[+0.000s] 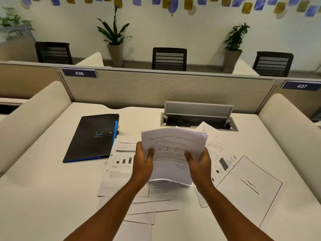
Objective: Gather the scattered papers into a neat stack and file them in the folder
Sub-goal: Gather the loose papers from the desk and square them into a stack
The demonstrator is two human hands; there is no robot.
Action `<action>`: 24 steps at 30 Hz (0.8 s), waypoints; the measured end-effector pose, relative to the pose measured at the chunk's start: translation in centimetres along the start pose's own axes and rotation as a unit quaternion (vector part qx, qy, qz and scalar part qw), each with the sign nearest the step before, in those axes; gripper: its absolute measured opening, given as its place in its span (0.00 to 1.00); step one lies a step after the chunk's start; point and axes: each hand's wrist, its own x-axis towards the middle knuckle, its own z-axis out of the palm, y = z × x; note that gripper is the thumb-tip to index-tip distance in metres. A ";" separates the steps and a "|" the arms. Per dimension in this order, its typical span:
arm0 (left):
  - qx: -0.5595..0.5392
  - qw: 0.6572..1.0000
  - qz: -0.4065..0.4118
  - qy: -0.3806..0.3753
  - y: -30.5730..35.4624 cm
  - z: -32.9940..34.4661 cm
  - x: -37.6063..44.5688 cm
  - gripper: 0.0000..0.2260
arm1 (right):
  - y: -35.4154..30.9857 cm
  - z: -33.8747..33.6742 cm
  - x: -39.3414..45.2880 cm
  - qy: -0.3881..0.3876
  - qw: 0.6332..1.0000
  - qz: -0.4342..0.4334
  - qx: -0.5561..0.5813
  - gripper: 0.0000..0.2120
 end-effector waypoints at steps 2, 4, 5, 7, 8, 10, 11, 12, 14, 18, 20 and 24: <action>-0.011 1.000 0.008 0.006 -0.1 0.0 -0.1 0.15 | -0.1 -0.1 -0.2 0.000 1.000 -0.017 0.008 0.21; -0.008 1.000 -0.007 -0.002 -0.6 0.0 -0.3 0.17 | 0.3 -0.3 -0.5 -0.017 1.000 -0.009 -0.005 0.25; -0.001 1.000 -0.018 -0.008 -1.1 0.0 -0.4 0.17 | 0.6 -0.4 -0.7 -0.030 0.999 0.006 -0.019 0.26; 0.018 0.999 -0.036 -0.012 -2.0 0.0 -0.7 0.18 | 1.6 -0.5 -1.1 -0.046 0.998 0.037 -0.036 0.24; 0.025 0.999 -0.039 -0.010 -2.3 0.0 -0.7 0.19 | 1.9 -0.6 -1.1 -0.048 0.997 0.046 -0.036 0.22; 0.025 0.999 -0.038 0.000 -2.6 0.1 -0.7 0.19 | 1.9 -0.6 -1.0 -0.041 0.997 0.052 -0.030 0.20; 0.022 0.999 -0.033 0.005 -2.6 0.1 -0.7 0.19 | 1.8 -0.6 -0.9 -0.035 0.998 0.050 -0.026 0.19; 0.020 0.999 -0.030 0.006 -2.7 0.1 -0.7 0.19 | 1.8 -0.6 -0.8 -0.033 0.998 0.049 -0.023 0.20; 0.026 0.999 -0.034 -0.003 -3.1 0.1 -0.9 0.19 | 2.1 -0.6 -0.8 -0.039 0.997 0.062 -0.025 0.20; 0.054 0.997 -0.055 -0.022 -3.6 0.1 -1.2 0.18 | 2.8 -0.7 -1.3 -0.048 0.994 0.088 -0.049 0.23; 0.070 0.996 -0.054 -0.023 -3.1 0.0 -0.9 0.16 | 2.8 -0.8 -1.0 -0.041 0.994 0.073 -0.073 0.23; 0.064 0.993 -0.087 -0.057 -2.5 -0.3 -0.3 0.18 | 2.8 -1.5 -0.1 -0.053 0.990 0.068 -0.108 0.17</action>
